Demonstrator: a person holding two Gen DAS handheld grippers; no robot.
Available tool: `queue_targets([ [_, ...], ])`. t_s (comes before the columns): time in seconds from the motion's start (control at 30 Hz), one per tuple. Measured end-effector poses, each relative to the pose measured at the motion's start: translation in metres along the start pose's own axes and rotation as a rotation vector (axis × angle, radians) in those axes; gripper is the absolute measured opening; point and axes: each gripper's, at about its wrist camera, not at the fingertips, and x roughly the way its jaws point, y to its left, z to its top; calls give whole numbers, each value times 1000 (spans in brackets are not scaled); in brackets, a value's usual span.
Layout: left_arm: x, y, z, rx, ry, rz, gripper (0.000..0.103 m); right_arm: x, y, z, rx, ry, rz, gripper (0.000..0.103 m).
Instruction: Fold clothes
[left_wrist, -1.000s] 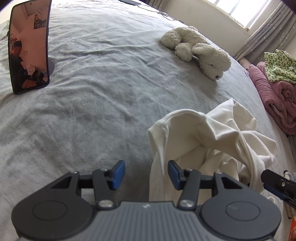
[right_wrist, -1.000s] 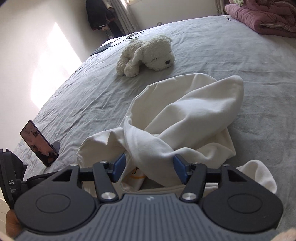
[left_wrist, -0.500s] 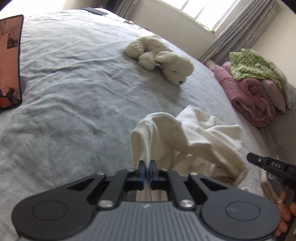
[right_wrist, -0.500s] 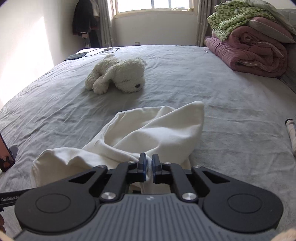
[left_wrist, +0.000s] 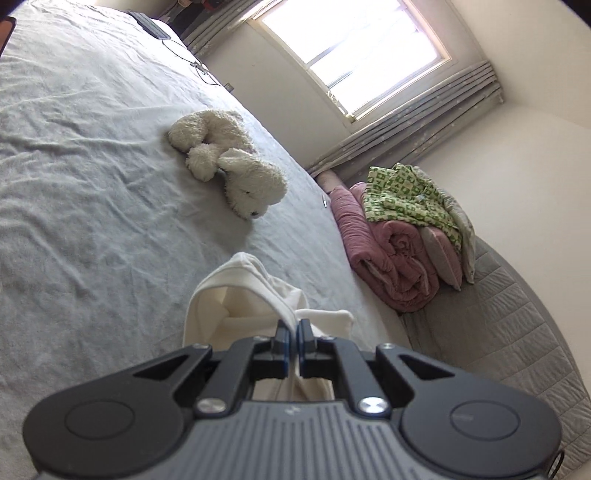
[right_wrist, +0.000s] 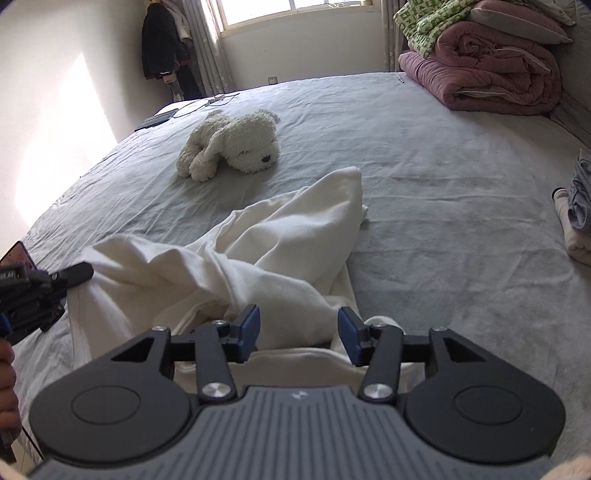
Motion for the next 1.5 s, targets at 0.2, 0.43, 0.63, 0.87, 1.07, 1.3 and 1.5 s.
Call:
queue_targets([
  [0.2, 7, -2, 5, -18, 13, -16, 4, -6, 41, -30, -61, 59, 180, 61],
  [0.43, 10, 7, 10, -56, 33, 28, 4, -13, 101, -67, -295, 52, 293, 69],
  [0.63, 9, 12, 10, -49, 44, 62, 4, 8, 127, -92, -420, 31, 248, 70],
  [0.87, 4, 22, 13, -39, 46, 100, 5, 21, 101, -77, -319, -32, 115, 9],
  [1.07, -6, 28, 15, -34, 58, 85, 18, -19, 39, -46, -204, -131, 21, 8],
  [1.3, 6, 23, 5, 20, 99, 148, 41, -62, -26, -52, -133, -238, -88, 8],
  [1.5, 43, 18, -11, -38, 198, 96, 54, -51, -71, -65, -24, -302, -87, 8],
])
